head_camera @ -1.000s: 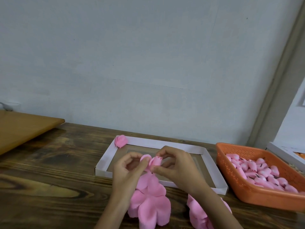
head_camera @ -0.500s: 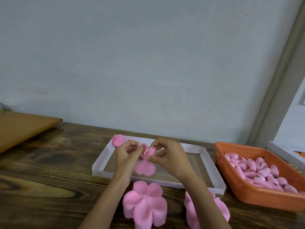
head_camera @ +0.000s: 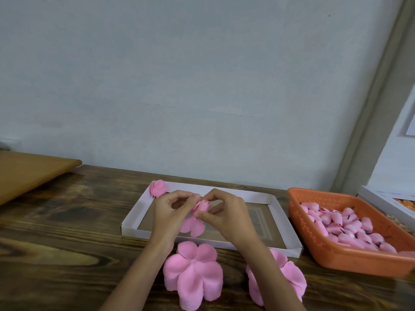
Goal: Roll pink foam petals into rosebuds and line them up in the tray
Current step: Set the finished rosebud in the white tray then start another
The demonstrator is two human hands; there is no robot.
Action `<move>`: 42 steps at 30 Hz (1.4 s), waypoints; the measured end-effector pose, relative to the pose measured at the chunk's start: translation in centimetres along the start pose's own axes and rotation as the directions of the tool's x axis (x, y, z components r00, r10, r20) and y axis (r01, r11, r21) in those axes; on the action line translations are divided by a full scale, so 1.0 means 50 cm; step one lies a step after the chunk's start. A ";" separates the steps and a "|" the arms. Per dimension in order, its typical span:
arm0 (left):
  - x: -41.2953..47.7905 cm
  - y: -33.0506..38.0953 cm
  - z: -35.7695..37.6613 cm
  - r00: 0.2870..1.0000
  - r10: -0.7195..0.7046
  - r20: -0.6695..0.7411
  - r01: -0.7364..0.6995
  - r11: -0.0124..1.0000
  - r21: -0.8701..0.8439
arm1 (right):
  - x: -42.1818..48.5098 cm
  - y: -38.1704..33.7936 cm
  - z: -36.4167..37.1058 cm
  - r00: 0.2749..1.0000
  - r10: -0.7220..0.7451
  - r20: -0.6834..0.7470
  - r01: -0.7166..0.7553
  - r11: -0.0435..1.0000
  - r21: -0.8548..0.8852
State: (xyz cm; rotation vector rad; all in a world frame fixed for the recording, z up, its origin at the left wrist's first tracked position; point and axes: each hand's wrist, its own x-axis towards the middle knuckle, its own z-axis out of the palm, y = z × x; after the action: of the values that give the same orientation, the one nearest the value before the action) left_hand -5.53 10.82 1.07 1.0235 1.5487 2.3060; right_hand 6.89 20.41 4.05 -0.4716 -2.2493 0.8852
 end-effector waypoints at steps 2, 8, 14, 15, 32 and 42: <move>-0.001 0.000 0.001 1.000 0.011 0.021 -0.011 1.000 0.002 | -0.001 0.000 0.000 1.000 -0.005 -0.010 0.006 1.000 0.006; -0.004 0.004 -0.001 0.991 0.084 0.106 -0.085 0.996 0.002 | -0.007 -0.007 -0.003 0.999 -0.010 -0.043 0.011 0.999 0.034; 0.002 0.008 -0.014 0.995 -0.005 0.100 0.013 0.997 -0.079 | -0.006 -0.009 -0.007 0.998 -0.010 -0.063 0.009 1.000 -0.005; 0.005 0.006 -0.021 0.991 -0.028 0.132 0.042 0.994 -0.106 | -0.005 -0.009 -0.009 0.998 -0.001 -0.065 0.001 1.000 0.003; 0.018 -0.004 -0.048 0.926 -0.016 0.377 0.011 1.000 0.016 | -0.006 -0.015 -0.031 1.000 -0.009 -0.023 0.012 0.994 0.108; 0.018 0.007 -0.047 0.951 -0.063 0.304 0.093 0.992 -0.084 | -0.009 -0.022 -0.040 0.998 -0.026 -0.060 0.039 0.974 0.224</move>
State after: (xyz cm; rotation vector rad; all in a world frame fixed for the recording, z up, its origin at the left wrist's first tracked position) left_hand -7.59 9.35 1.22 1.1989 1.3192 2.0358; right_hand 8.50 20.32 5.75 -0.3505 -2.0678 1.0808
